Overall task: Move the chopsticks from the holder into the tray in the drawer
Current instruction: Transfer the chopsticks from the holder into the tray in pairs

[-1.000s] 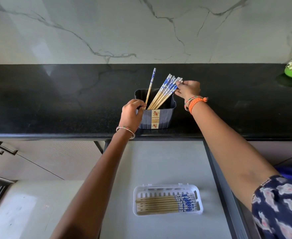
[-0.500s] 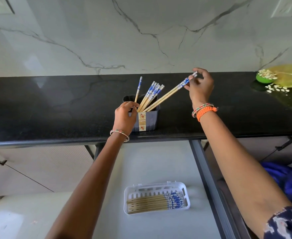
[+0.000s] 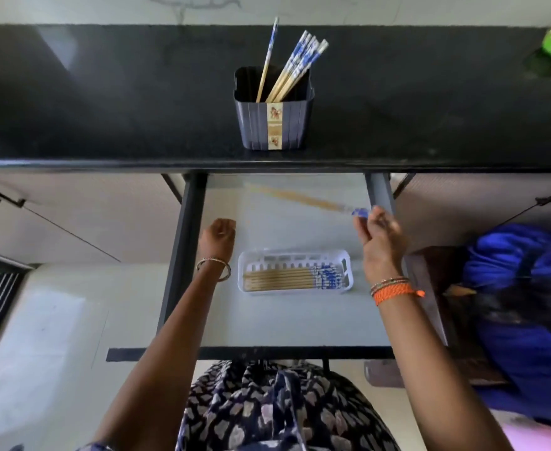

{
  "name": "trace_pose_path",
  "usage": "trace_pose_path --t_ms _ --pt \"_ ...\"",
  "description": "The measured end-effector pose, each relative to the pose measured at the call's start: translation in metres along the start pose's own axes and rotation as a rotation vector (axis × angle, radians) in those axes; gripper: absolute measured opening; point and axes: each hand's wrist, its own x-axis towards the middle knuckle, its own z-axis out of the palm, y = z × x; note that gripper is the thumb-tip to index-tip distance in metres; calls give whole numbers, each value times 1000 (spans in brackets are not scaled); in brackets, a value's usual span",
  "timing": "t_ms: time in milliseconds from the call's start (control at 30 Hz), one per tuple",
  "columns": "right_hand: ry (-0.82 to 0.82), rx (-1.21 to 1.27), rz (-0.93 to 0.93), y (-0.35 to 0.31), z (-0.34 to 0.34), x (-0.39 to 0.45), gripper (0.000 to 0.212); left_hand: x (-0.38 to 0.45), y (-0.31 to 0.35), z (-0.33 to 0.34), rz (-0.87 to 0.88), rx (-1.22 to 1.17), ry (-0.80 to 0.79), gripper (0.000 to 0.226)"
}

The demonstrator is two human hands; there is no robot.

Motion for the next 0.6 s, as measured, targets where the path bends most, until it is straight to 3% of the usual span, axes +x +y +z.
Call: trace_pose_path --t_ms 100,233,400,600 --pt "-14 -201 122 33 -27 -2 13 -6 -28 6 -134 156 -138 22" --pt "146 -380 201 63 -44 5 17 -17 -48 12 -178 266 -227 25" --pt "199 -473 210 93 -35 12 22 -22 -55 16 -178 278 -281 27" --pt "212 -860 117 111 -26 16 23 -25 -57 16 -164 274 -270 30"
